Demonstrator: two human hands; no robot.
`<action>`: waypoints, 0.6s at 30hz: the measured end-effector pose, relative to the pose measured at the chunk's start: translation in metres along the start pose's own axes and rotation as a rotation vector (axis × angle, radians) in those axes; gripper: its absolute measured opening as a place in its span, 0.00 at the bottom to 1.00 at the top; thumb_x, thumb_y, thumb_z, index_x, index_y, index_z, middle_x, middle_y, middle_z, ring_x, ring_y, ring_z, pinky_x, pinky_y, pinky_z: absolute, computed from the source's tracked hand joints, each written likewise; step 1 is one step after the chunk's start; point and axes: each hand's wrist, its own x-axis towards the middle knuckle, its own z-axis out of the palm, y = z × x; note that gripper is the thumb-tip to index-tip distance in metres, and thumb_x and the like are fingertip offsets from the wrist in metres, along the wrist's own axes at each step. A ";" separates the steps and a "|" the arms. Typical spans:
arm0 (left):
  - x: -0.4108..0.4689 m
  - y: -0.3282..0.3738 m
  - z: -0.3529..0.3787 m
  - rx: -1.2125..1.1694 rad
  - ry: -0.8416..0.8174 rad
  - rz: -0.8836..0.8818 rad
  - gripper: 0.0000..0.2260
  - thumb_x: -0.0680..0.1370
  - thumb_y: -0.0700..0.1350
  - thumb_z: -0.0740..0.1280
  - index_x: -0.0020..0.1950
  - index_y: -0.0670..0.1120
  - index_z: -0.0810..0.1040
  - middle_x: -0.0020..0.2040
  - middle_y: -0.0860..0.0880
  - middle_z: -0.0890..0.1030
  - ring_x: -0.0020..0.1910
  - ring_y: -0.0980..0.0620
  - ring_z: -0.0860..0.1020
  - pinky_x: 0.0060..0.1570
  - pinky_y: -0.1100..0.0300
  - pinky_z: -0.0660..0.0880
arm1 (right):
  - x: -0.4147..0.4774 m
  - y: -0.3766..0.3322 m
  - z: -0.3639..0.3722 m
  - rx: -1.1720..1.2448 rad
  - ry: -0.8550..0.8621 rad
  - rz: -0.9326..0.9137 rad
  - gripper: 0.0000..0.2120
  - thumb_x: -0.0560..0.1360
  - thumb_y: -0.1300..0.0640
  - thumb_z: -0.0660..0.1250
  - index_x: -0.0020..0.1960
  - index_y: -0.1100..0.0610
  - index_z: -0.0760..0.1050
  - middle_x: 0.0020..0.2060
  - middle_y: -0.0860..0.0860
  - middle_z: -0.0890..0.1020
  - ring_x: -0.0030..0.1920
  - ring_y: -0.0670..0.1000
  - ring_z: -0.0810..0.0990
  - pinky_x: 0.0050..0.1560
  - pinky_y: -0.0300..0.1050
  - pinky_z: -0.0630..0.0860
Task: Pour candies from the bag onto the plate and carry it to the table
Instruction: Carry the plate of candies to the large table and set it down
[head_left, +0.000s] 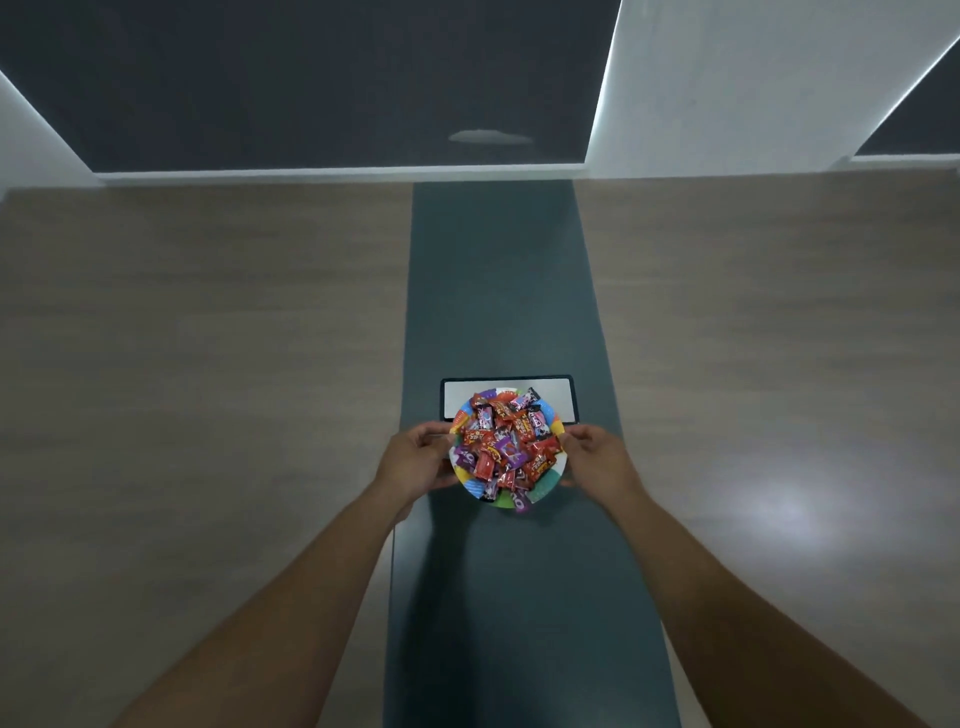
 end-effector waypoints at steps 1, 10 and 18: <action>0.014 0.000 0.001 0.001 0.007 -0.006 0.03 0.86 0.42 0.69 0.57 0.46 0.83 0.55 0.43 0.88 0.47 0.46 0.88 0.42 0.55 0.88 | 0.013 -0.001 0.003 -0.001 0.001 0.000 0.12 0.87 0.54 0.66 0.64 0.60 0.81 0.55 0.54 0.88 0.55 0.57 0.89 0.50 0.60 0.90; 0.103 -0.018 0.012 0.002 0.048 -0.049 0.07 0.86 0.43 0.69 0.62 0.45 0.83 0.59 0.42 0.88 0.53 0.43 0.89 0.45 0.53 0.88 | 0.097 0.016 0.025 -0.023 0.021 0.013 0.06 0.86 0.55 0.68 0.59 0.56 0.80 0.54 0.56 0.88 0.54 0.61 0.89 0.51 0.63 0.90; 0.126 -0.024 0.023 -0.012 0.050 -0.058 0.08 0.86 0.40 0.68 0.63 0.40 0.81 0.54 0.44 0.86 0.45 0.47 0.87 0.36 0.60 0.87 | 0.119 0.031 0.031 -0.107 0.091 -0.014 0.10 0.84 0.51 0.68 0.59 0.55 0.84 0.50 0.53 0.90 0.49 0.57 0.90 0.50 0.64 0.90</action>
